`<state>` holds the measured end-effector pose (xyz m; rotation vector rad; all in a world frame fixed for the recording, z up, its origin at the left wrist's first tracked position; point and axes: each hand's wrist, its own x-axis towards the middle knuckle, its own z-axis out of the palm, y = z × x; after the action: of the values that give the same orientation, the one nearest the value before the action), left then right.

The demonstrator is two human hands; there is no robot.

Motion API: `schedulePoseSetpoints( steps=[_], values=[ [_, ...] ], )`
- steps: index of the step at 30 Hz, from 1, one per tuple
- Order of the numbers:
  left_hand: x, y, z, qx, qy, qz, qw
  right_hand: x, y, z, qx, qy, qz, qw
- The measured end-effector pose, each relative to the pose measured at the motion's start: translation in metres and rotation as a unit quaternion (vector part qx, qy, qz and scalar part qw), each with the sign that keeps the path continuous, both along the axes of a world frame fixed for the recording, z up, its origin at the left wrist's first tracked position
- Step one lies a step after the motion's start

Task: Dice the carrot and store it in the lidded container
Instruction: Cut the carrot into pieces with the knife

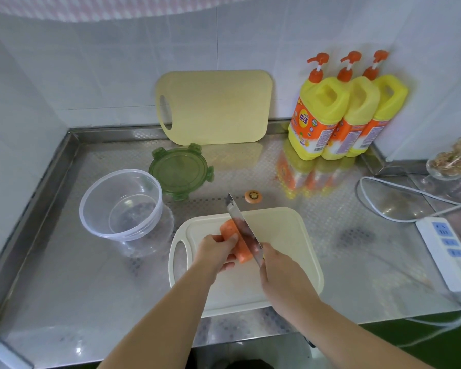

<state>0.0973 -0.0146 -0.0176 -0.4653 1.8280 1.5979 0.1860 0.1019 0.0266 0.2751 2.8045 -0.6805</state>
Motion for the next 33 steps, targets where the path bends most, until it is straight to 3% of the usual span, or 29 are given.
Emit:
schedulePoseSetpoints(
  steps=[16,33],
  values=[
    [0.001,0.000,-0.004,0.014,0.013,0.000,1.000,-0.008,-0.003,-0.012,0.049,-0.038,0.015,0.998],
    [0.000,-0.005,-0.013,0.013,-0.002,0.000,1.000,-0.038,-0.006,0.014,0.025,-0.086,0.061,0.994]
  ],
)
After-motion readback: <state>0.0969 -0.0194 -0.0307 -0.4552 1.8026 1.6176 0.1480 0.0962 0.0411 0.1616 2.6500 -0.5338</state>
